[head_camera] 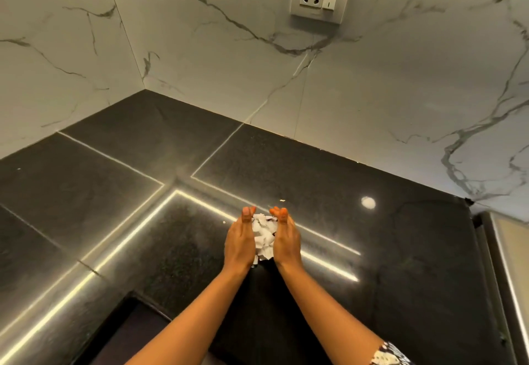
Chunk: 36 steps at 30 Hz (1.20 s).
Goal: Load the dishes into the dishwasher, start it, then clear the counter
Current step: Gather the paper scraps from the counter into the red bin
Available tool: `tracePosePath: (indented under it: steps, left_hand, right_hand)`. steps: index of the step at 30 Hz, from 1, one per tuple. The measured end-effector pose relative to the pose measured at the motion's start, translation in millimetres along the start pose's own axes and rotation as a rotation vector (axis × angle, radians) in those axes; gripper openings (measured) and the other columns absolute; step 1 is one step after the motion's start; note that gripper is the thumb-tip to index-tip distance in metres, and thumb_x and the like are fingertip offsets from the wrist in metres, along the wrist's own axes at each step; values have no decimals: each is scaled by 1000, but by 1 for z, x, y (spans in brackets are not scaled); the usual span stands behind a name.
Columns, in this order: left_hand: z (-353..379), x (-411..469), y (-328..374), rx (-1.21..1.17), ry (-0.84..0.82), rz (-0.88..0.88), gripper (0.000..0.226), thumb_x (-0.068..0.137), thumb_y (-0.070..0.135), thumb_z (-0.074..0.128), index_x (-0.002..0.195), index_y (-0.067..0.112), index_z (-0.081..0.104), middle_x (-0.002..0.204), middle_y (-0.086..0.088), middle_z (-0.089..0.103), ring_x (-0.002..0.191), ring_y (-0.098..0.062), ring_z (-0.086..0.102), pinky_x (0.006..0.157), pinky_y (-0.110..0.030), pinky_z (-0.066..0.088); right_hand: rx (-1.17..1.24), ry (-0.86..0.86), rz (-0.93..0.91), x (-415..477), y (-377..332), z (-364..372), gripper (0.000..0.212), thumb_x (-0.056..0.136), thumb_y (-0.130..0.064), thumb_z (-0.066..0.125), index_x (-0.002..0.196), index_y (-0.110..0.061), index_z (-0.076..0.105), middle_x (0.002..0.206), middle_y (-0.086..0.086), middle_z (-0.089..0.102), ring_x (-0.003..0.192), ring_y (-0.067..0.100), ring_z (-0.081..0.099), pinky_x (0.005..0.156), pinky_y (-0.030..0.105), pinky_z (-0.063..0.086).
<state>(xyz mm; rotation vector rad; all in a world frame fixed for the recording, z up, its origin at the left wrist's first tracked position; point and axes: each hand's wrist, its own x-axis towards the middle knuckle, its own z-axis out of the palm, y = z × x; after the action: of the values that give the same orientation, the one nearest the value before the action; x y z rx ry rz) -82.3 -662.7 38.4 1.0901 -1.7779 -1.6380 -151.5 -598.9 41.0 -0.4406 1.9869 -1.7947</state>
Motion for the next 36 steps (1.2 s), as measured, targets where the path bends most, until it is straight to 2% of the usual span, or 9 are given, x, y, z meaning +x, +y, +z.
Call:
tracePosePath:
  steps: [4,7,9,11,15,19,23,30,36]
  left_hand:
    - [12,-9,11,-120,19,0,52,92,58,19,98,37,66,95,9,70,90,-1,64,78,-11,47]
    - [21,-6,10,-277,90,-52,47,99,48,22,103,29,65,106,-2,70,98,-10,65,90,-27,49]
    - [27,-2,13,-424,135,-109,46,102,42,24,108,20,64,110,-10,68,96,-15,65,86,-28,51]
    - [29,-1,19,-649,163,-181,52,102,40,24,111,8,64,102,-16,68,89,-22,66,77,-30,54]
    - [29,1,30,-1014,180,-338,58,101,45,22,104,3,62,100,-25,65,91,-37,63,86,-45,50]
    - [33,3,37,-1129,208,-349,59,100,48,24,94,5,65,101,-25,65,96,-39,61,95,-52,46]
    - [33,5,52,-1199,189,-336,59,100,47,25,87,7,66,84,-14,71,82,-33,65,82,-46,51]
    - [39,-11,84,-1284,160,-263,56,98,48,30,91,7,69,100,-16,69,94,-34,66,89,-48,51]
    - [31,-55,103,-1359,187,-146,52,97,46,32,90,8,68,91,-11,71,80,-27,71,74,-40,53]
  right_hand:
    - [95,21,28,0,5,11,52,92,-49,32,108,-14,66,98,-10,67,98,12,64,85,21,49]
    - [161,14,31,-2,6,14,42,99,-34,34,104,-10,68,95,-9,68,91,7,64,78,13,49]
    - [290,9,75,-1,3,20,40,101,-28,33,102,-6,66,95,-1,69,88,10,66,75,15,51]
    - [480,27,173,1,0,22,42,101,-26,32,96,-2,65,93,10,69,89,22,66,76,25,54]
    - [734,87,323,8,-2,22,50,99,-37,34,84,-2,67,92,20,69,93,36,63,95,49,47]
    - [872,124,375,11,-16,18,52,99,-40,33,81,-3,65,90,20,68,87,35,64,87,46,50]
    - [914,123,347,13,-33,12,52,99,-40,33,79,-4,64,88,20,67,87,36,64,89,48,49]
    - [909,70,273,1,-72,-10,52,99,-41,33,82,-6,67,89,16,70,87,33,67,83,45,52]
    - [887,-31,215,-43,-100,-24,50,99,-41,34,83,-7,68,93,15,71,91,34,67,86,46,53]
